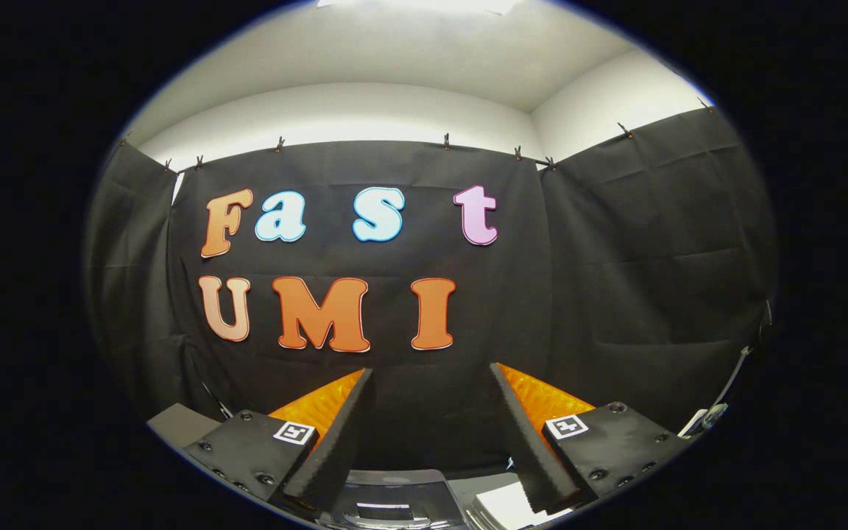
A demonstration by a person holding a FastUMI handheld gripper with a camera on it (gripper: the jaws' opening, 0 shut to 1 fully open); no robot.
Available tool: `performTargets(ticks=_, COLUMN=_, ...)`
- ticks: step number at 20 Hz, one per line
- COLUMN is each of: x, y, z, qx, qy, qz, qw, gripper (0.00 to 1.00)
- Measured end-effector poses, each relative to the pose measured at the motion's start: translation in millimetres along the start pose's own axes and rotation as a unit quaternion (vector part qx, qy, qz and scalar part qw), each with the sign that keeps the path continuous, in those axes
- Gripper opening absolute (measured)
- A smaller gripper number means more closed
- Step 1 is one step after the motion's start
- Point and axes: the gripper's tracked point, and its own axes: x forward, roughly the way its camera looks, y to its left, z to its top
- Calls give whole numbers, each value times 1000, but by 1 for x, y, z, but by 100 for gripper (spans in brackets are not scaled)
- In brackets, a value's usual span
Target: Put the clothes into the washing machine and then close the washing machine lid.
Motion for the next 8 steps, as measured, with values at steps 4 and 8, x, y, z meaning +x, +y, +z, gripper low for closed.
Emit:
performTargets(ticks=4, x=6, y=-1, z=-5, qx=0, qy=5, qz=8, qw=1000, gripper=98)
performTargets(ticks=8, x=14, y=-3, z=-6, qx=-9, qy=8, qz=19, qw=1000, gripper=98)
